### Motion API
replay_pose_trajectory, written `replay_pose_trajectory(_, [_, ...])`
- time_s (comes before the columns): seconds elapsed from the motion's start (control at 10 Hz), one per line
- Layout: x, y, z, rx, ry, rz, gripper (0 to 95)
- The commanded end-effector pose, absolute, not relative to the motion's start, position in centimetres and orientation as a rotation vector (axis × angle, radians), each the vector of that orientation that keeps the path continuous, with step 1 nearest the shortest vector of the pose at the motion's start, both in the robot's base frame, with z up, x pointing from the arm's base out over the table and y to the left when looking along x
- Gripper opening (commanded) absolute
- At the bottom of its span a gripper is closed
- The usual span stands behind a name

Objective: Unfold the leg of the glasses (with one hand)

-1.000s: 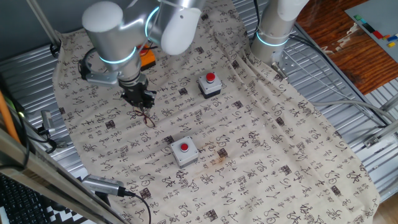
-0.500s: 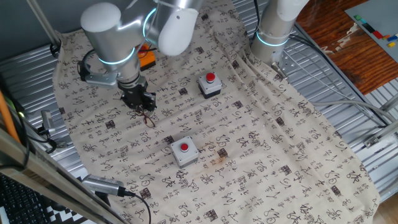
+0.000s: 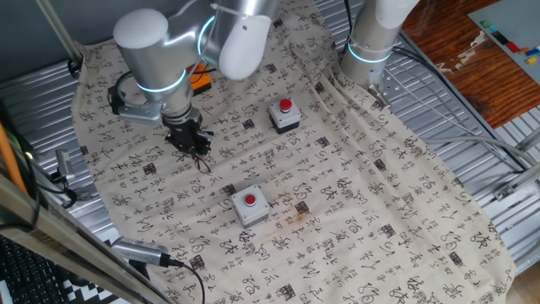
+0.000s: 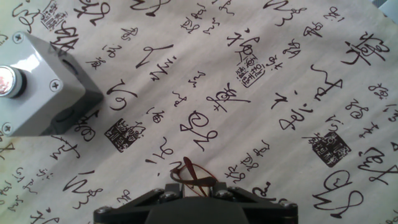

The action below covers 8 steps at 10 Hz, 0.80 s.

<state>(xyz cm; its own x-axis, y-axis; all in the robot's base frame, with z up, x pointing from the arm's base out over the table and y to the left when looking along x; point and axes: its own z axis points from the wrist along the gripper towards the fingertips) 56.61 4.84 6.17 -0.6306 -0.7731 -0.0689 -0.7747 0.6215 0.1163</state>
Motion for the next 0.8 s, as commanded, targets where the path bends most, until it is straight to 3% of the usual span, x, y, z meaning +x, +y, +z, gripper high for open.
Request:
replay_pose_trajectory(0.1, [56.61, 4.85, 6.21, -1.358, 2.806, 0.198, 19.0])
replay_pose_trajectory(0.8, [57.11, 4.78, 5.72, -1.386, 2.761, 0.199, 19.0])
